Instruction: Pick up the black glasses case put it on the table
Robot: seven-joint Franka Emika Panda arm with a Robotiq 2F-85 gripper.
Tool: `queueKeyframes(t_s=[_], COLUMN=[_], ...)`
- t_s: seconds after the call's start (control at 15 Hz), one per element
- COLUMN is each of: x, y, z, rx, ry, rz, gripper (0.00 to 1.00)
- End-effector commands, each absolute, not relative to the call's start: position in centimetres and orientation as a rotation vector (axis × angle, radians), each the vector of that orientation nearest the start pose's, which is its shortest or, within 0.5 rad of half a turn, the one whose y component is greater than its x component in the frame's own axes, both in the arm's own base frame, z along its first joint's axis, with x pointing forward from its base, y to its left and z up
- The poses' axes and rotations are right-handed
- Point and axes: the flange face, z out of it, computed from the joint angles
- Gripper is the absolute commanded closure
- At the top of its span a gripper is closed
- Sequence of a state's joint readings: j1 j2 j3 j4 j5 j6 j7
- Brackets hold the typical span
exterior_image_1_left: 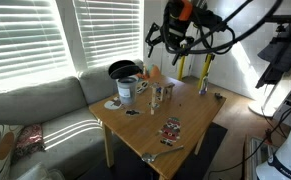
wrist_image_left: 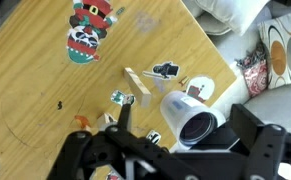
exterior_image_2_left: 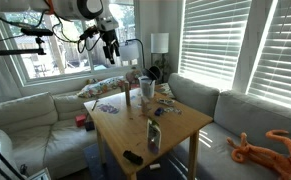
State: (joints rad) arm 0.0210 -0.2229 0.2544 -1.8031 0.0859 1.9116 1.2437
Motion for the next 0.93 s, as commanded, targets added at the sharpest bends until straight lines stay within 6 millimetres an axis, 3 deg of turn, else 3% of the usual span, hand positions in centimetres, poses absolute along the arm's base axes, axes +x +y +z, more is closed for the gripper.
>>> queueKeyframes(t_s=[0.0, 0.13, 0.27, 0.67, 0.87], x=[49.4, 49.5, 51.0, 56.2, 59.3], y=[15.7, 15.7, 14.4, 4.8, 2.8], z=[66.0, 65.9, 66.0, 65.2, 64.5], rx=[-2.537, -2.542, -2.387, -2.075, -2.011], ry=[1.370, 1.366, 1.544, 1.816, 1.899], rz=[-0.311, -0.306, -0.285, -0.275, -0.278], gripper=[0.00, 0.00, 0.00, 0.00, 0.00])
